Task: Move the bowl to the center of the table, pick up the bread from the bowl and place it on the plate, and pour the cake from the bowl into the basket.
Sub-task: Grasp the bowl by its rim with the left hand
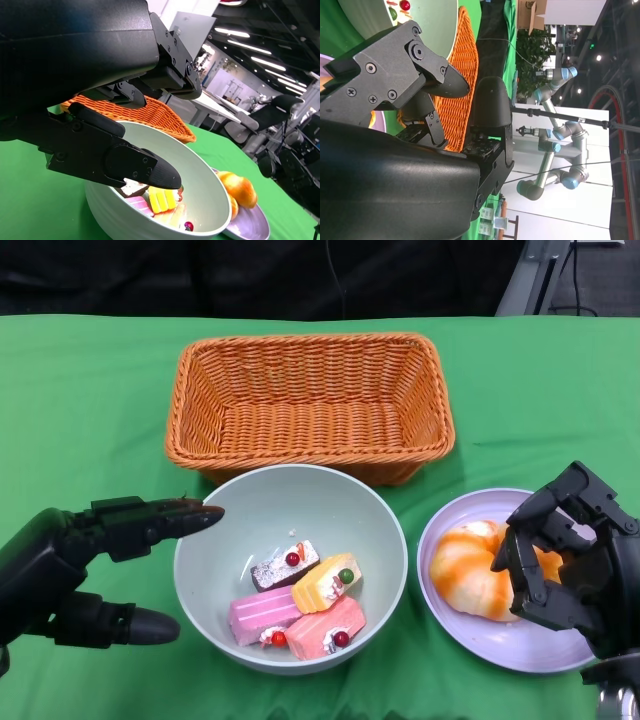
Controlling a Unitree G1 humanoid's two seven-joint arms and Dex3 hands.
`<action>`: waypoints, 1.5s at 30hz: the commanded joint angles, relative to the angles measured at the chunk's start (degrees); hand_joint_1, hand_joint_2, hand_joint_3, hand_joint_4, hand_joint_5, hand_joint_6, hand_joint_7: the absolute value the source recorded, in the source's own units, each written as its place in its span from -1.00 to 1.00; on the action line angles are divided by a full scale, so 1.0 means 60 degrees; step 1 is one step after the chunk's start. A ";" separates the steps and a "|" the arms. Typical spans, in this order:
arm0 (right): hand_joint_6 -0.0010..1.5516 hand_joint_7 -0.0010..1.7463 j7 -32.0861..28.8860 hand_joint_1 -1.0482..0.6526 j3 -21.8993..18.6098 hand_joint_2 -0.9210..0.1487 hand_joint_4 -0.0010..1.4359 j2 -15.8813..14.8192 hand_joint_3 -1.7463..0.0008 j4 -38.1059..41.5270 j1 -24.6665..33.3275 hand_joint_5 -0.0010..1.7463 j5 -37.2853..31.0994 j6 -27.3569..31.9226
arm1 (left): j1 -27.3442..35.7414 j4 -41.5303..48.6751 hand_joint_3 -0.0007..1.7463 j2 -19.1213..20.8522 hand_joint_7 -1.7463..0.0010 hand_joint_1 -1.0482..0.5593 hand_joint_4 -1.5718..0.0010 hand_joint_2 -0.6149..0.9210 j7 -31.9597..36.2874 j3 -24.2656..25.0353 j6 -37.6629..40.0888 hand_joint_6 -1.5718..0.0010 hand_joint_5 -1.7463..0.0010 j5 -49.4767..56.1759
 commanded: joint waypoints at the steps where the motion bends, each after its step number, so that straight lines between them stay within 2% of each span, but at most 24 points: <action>1: -0.34 0.83 -0.0001 0.15 -0.0138 -0.28 -0.04 -0.0009 -0.34 0.0018 -0.0012 1.00 0.0082 -0.0058 | -0.0181 0.0101 -0.90 0.0318 0.98 -0.38 0.28 1.00 0.0314 0.0045 -0.0256 0.31 0.97 0.0374; 7: -0.33 0.83 -0.0189 0.13 -0.0146 -0.27 -0.04 0.0047 -0.33 -0.0060 0.0026 1.00 -0.0077 0.0023 | -0.0203 0.0172 -0.88 0.0372 0.98 -0.40 0.26 1.00 0.0681 0.0018 -0.0359 0.29 0.97 0.0704; 14: -0.34 0.82 0.0044 0.14 -0.0158 -0.29 -0.03 0.0032 -0.34 -0.0013 -0.0005 1.00 0.0126 0.0002 | -0.0173 0.0146 -0.89 0.0443 0.98 -0.38 0.25 1.00 0.0879 -0.0122 -0.0299 0.28 0.98 0.0737; 21: -0.35 0.83 -0.0047 0.13 -0.0148 -0.29 -0.05 0.0078 -0.33 -0.0136 0.0043 1.00 0.0082 0.0196 | -0.0224 -0.0343 -0.90 0.0520 0.95 -0.40 0.13 1.00 0.1979 0.0940 -0.0959 0.16 0.94 0.3485; 26: -0.34 0.83 -0.0066 0.15 -0.0176 -0.30 -0.04 0.0145 -0.33 -0.0024 0.0004 1.00 0.0038 0.0038 | -0.0210 -0.0680 -0.93 0.0557 0.95 -0.39 0.08 1.00 0.3017 0.1078 -0.0811 0.08 0.95 0.5026; 36: -0.33 0.82 -0.0125 0.13 -0.0155 -0.30 -0.03 0.0269 -0.31 -0.0058 0.0081 1.00 -0.0026 0.0069 | -0.0256 -0.1248 -0.94 0.0852 0.97 -0.39 0.04 1.00 0.5260 0.0406 0.0010 0.05 0.96 0.7203; 41: -0.32 0.83 -0.0199 0.13 -0.0147 -0.29 -0.02 0.0325 -0.31 -0.0076 0.0114 1.00 -0.0085 0.0041 | -0.0318 -0.1543 -0.87 0.1044 0.99 -0.39 0.03 1.00 0.6384 -0.0422 0.0763 0.07 0.97 0.8164; 45: -0.32 0.82 -0.0254 0.12 -0.0120 -0.29 -0.02 0.0328 -0.32 -0.0109 0.0163 1.00 -0.0159 0.0052 | -0.0550 -0.1512 -0.90 0.1195 0.99 -0.36 0.01 1.00 0.6858 -0.1253 0.1307 0.07 0.98 0.8501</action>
